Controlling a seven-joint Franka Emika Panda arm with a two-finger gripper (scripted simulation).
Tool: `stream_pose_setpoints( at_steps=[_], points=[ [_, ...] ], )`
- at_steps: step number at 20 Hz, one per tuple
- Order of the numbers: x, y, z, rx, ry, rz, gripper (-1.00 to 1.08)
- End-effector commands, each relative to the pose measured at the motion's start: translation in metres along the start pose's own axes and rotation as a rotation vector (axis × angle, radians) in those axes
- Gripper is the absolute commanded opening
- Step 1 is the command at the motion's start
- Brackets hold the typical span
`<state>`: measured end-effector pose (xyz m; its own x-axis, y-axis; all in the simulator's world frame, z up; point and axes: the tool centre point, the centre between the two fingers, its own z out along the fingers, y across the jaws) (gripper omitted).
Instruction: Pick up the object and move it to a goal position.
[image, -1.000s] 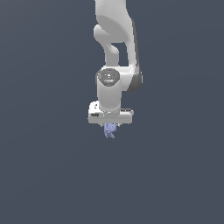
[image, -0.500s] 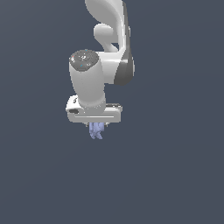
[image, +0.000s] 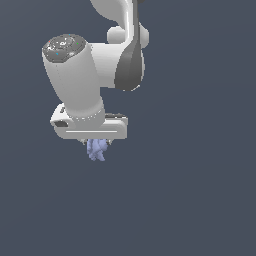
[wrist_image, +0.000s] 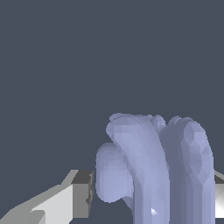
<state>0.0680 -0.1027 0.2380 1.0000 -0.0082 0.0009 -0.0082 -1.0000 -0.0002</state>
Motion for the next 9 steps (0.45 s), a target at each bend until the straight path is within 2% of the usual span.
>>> stream_pose_setpoints(
  at_steps=[1, 9],
  points=[
    [0.0044, 0.0047, -0.0066, 0.0, -0.001, -0.001, -1.0],
    [0.0099, 0.0104, -0.0141, 0.0, -0.001, -0.001, -1.0]
  ],
)
